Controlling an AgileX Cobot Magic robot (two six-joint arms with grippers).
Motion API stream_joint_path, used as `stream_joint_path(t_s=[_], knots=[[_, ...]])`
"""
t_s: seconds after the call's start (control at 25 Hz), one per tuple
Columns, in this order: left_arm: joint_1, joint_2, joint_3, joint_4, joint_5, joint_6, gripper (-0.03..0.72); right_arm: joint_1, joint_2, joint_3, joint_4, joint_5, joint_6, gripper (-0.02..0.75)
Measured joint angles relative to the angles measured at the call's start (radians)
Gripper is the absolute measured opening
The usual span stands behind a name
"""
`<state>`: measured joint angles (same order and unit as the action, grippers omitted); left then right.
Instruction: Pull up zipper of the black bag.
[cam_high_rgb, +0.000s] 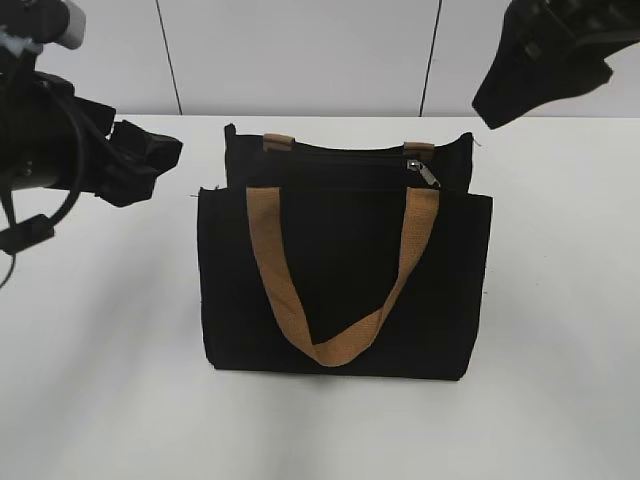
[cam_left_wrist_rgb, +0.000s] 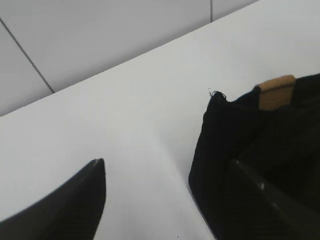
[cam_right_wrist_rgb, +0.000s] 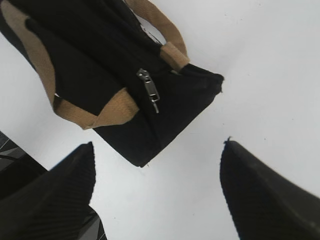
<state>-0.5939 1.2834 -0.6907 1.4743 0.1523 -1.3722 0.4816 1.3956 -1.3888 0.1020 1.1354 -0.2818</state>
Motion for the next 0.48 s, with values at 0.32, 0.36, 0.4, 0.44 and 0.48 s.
stream_joint_path(t_s=[0.32, 0.36, 0.4, 0.44, 0.48], knots=[[-0.157, -0.008, -0.119, -0.948, 0.537, 0.765, 0.561, 0.037, -0.172, 0.214, 0.002, -0.068, 0.000, 0.587], [-0.160, -0.017, -0.146, -1.020, 0.589, 0.834, 0.561, 0.037, -0.198, 0.233, 0.002, -0.068, 0.000, 0.587], [-0.161, -0.029, -0.172, -1.089, 0.640, 0.900, 0.561, 0.037, -0.223, 0.249, 0.002, -0.068, 0.000, 0.587], [-0.161, -0.049, -0.195, -1.142, 0.680, 0.955, 0.561, 0.037, -0.256, 0.269, 0.002, -0.067, 0.000, 0.587], [-0.161, -0.076, -0.210, -1.181, 0.722, 1.000, 0.561, 0.037, -0.292, 0.290, 0.002, -0.067, 0.001, 0.587]])
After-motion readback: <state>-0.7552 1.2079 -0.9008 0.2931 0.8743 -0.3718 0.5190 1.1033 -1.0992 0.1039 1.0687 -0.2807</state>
